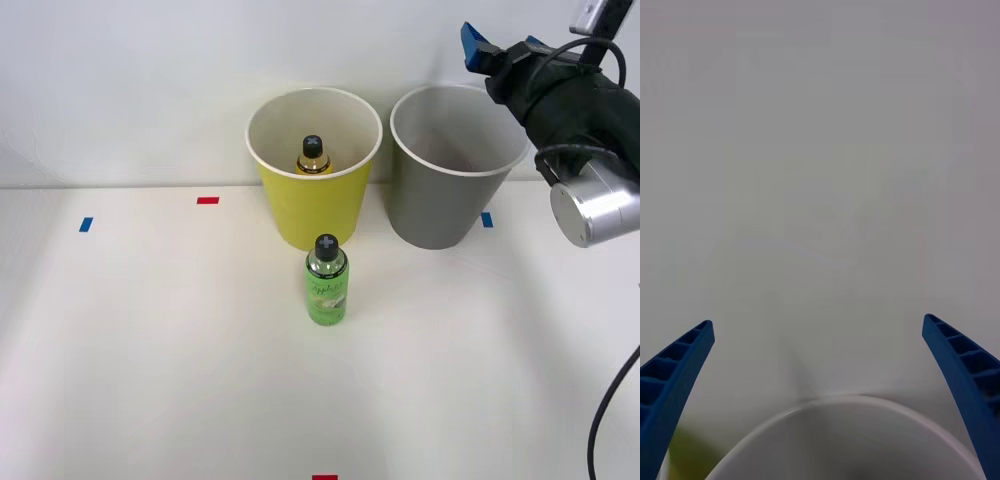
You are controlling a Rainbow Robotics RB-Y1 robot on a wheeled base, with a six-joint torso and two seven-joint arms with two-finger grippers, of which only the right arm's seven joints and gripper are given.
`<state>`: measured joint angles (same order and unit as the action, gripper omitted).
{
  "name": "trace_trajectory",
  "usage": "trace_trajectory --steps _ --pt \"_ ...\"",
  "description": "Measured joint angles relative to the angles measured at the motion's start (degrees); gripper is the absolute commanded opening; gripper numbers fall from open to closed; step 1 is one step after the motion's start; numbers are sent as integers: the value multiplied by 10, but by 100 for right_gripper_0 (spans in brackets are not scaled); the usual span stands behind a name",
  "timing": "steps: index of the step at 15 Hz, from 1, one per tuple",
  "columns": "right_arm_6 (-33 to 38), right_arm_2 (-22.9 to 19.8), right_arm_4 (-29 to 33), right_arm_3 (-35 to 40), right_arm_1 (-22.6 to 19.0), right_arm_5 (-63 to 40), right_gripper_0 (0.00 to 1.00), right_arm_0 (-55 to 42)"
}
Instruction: Put cans in the gray bin, plastic bottles in the light green bin
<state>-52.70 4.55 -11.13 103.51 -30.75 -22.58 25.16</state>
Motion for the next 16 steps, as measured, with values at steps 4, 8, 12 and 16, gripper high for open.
trace_trajectory --steps 4,8,12,16 --pt "-4 -19 9 59 -9 81 99 -113" --pt "6 -36 15 105 -15 195 98 -253" --pt "12 -55 14 182 -16 244 98 -411" --pt "9 -61 16 203 0 334 98 -556"
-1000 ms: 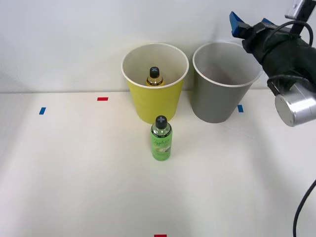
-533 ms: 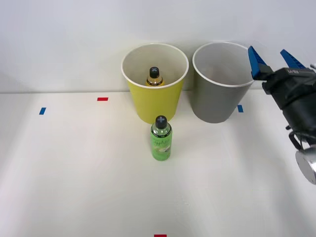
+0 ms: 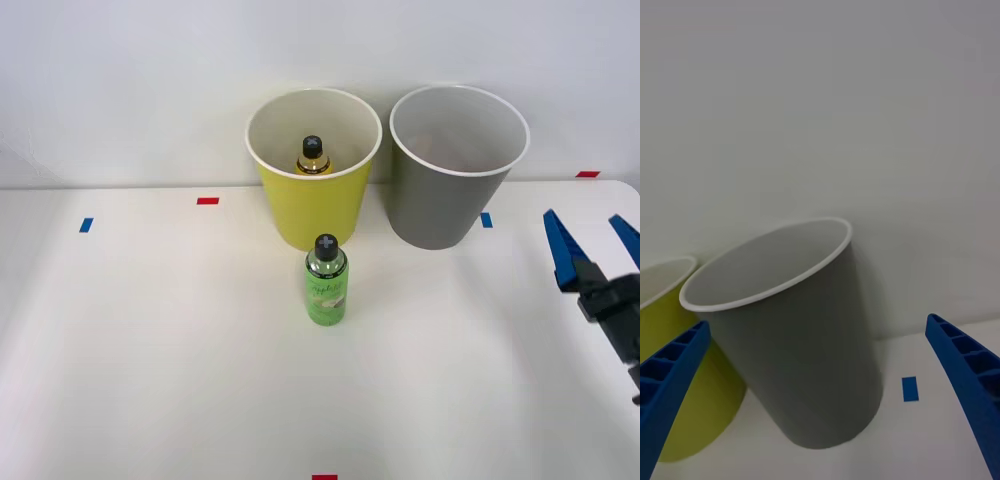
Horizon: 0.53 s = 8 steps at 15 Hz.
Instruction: Put cans in the gray bin, plastic bottles in the light green bin
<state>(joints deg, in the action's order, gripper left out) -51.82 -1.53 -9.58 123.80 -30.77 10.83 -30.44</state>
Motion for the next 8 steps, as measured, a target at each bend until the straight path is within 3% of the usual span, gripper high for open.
trace_trajectory --steps 8 --pt "-21 15 25 -3 96 22 98 -136"
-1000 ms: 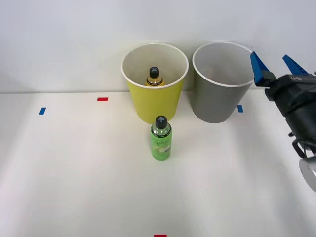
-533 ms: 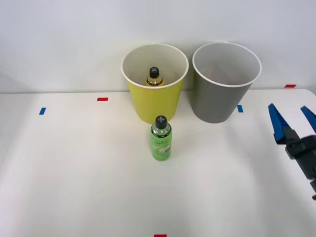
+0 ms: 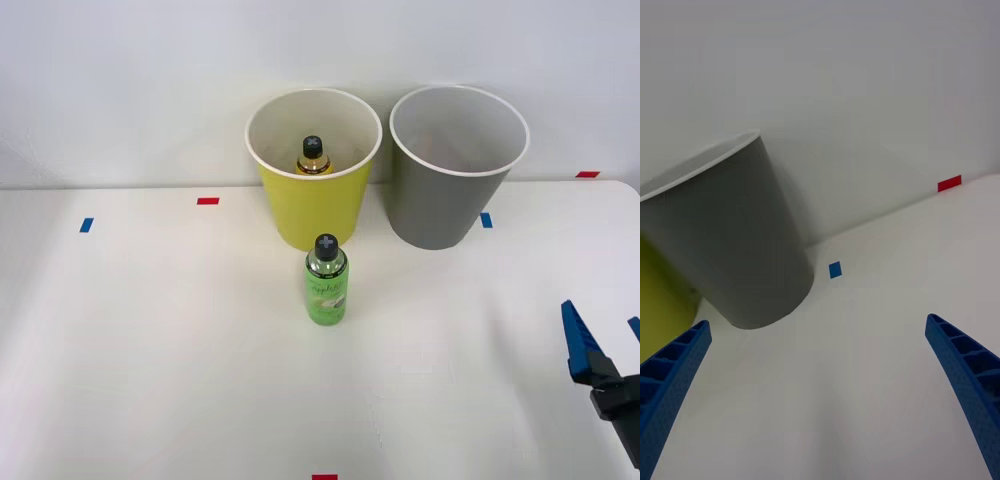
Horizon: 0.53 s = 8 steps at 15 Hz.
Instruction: Put cans in the gray bin, plastic bottles in the light green bin
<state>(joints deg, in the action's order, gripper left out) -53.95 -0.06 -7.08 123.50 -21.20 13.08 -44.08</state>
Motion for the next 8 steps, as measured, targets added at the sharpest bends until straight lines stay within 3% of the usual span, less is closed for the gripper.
trace_trajectory --steps 2,8 --pt "-8 6 22 -6 28 0 99 -10" --pt "-17 8 165 -7 123 0 98 -38"
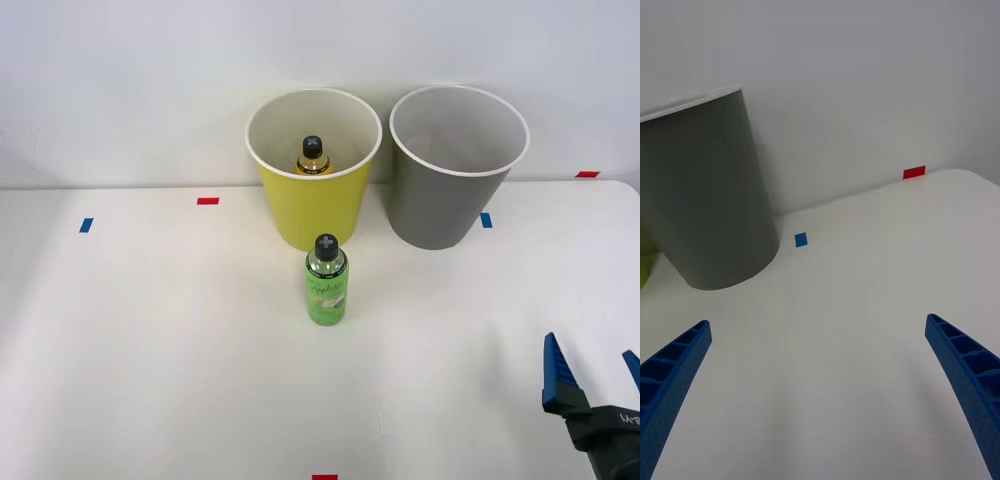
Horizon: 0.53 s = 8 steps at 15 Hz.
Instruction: Put cans in the gray bin, plastic bottles in the light green bin
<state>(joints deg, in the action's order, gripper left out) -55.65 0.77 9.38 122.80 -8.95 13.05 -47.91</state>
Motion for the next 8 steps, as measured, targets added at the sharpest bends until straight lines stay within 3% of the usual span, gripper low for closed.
trace_trajectory --steps 3,8 --pt "1 15 59 -15 24 1 98 -10" --pt "2 40 70 -84 31 106 98 -11"
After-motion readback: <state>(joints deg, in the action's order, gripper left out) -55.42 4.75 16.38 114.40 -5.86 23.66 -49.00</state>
